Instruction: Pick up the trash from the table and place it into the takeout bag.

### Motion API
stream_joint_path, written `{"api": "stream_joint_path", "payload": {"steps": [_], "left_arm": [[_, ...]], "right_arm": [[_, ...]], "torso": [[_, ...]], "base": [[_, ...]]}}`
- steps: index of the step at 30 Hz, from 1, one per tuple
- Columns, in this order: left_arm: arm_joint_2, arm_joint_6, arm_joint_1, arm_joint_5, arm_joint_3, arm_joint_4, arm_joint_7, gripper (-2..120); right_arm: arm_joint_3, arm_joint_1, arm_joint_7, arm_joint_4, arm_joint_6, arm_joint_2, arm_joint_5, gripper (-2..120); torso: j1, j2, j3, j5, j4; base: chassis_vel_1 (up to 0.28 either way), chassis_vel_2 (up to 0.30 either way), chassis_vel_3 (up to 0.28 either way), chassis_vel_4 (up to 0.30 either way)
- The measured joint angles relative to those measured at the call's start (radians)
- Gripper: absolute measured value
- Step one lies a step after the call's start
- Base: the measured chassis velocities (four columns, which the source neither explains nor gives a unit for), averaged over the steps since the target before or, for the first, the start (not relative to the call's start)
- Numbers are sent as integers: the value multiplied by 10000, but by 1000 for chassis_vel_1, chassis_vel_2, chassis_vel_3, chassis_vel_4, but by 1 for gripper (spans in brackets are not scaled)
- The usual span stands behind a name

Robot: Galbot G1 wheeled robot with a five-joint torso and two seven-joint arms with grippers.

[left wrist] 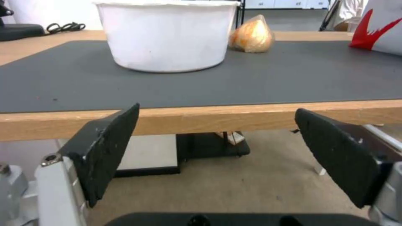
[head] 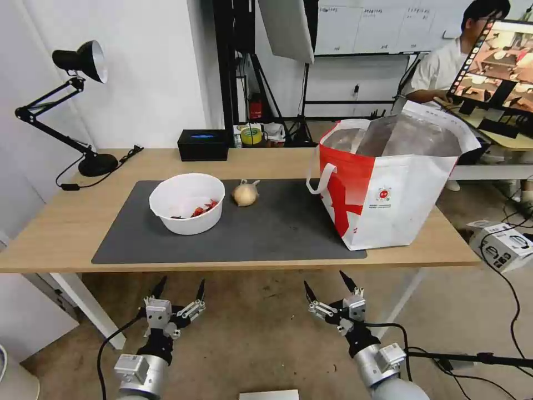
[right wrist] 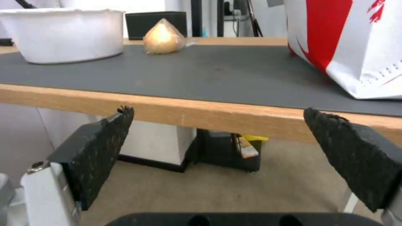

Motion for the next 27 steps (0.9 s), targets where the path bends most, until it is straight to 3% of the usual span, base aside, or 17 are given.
{"api": "stream_joint_path", "payload": {"steps": [20, 27], "left_arm": [[123, 18, -61, -58, -29, 153, 7, 100], [111, 23, -82, -64, 0, 184, 3, 100]], "right_arm": [[-369, 767, 127, -164, -101, -131, 116, 100], [-417, 2170, -807, -131, -360, -580, 1772, 100]], "torso": [[0, 0, 1, 1, -2], [1, 0, 2, 1, -1]], "base": [[0, 0, 0, 0], [0, 0, 0, 0]]}}
